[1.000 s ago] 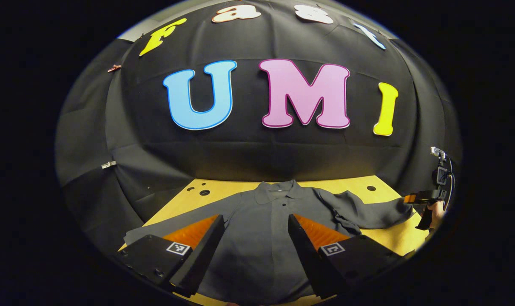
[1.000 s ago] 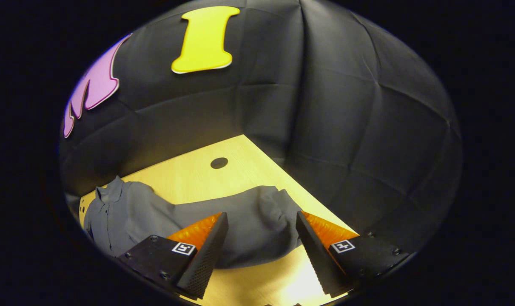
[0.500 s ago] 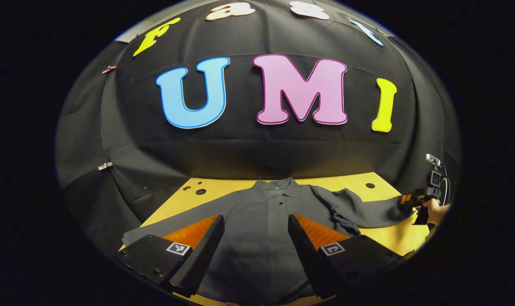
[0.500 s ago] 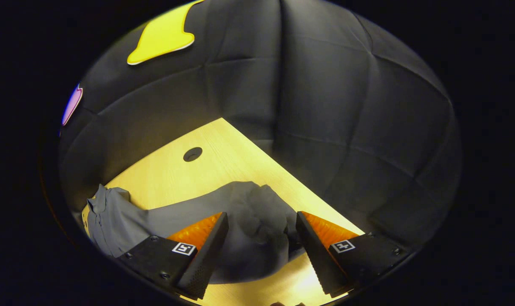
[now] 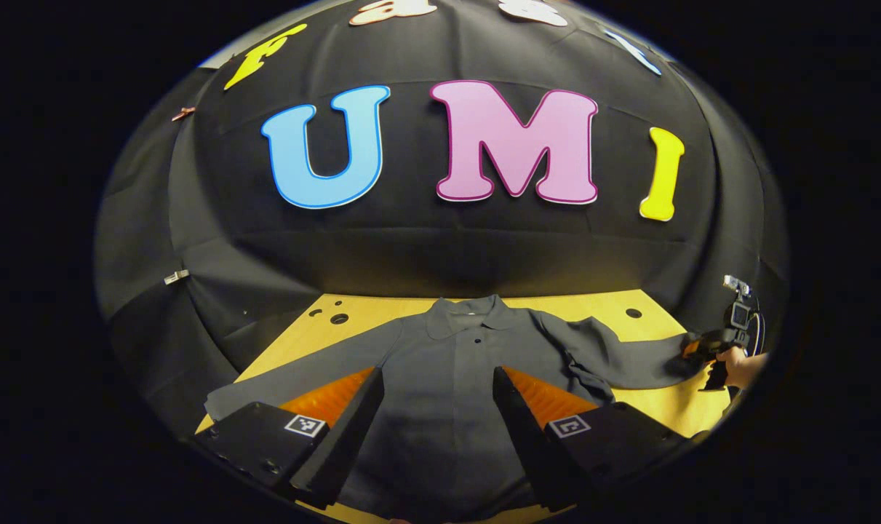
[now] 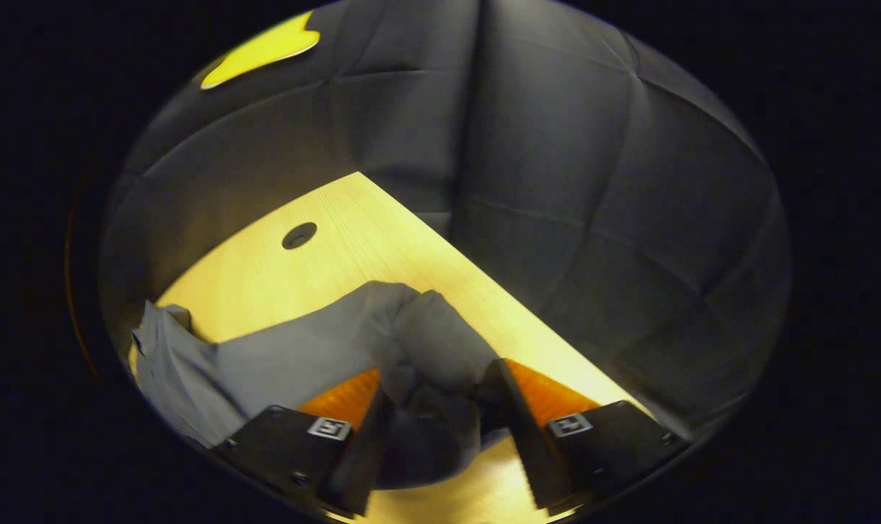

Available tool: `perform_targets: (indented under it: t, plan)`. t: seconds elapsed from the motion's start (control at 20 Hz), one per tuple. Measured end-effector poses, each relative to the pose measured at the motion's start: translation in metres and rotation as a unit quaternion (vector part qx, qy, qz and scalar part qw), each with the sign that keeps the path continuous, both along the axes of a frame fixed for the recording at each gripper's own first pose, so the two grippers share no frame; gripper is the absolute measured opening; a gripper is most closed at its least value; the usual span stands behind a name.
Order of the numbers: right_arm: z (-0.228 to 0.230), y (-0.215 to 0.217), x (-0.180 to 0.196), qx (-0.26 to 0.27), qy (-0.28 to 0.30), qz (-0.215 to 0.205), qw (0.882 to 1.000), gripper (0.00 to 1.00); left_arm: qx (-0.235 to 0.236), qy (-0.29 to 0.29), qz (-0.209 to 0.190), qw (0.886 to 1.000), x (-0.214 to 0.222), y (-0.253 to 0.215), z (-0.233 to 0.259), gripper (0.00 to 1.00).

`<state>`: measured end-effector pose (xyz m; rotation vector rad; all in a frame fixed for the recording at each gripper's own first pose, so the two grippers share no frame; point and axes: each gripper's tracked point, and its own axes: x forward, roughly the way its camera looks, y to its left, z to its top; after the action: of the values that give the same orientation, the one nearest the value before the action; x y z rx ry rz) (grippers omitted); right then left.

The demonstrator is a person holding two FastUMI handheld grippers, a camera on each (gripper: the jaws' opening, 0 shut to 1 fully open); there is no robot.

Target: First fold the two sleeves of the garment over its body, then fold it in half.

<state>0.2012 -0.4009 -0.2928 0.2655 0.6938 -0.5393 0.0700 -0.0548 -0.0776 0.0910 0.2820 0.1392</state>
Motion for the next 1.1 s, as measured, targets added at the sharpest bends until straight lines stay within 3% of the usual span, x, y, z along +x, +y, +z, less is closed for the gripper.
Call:
perform_targets:
  t: [0.05,0.2,0.35,0.7,0.9,1.1]
  plan:
    - [-0.003,0.004,0.0,0.004,0.0,0.005,1.0,0.6,-0.002,0.002,0.005,1.0,-0.002,0.003,-0.003,0.96]
    - [0.0,0.011,-0.002,0.036,-0.001,0.002,0.999,0.09,-0.015,0.006,0.019,1.0,-0.008,0.012,-0.005,0.97]
    - [0.0,0.022,-0.002,0.077,-0.001,0.015,0.997,0.06,-0.019,0.008,0.037,0.999,-0.014,0.027,-0.006,0.96]
    - [0.051,0.04,-0.006,-0.011,-0.007,0.074,0.997,0.06,-0.008,-0.003,0.055,0.998,-0.029,0.064,0.001,0.96]
    - [0.105,0.073,-0.009,-0.037,-0.035,0.101,0.994,0.06,-0.01,-0.009,0.063,0.998,-0.036,0.088,-0.001,0.96]
    - [0.171,0.129,-0.02,-0.079,-0.062,0.157,0.983,0.06,-0.033,-0.006,0.08,0.996,-0.045,0.12,-0.006,0.97]
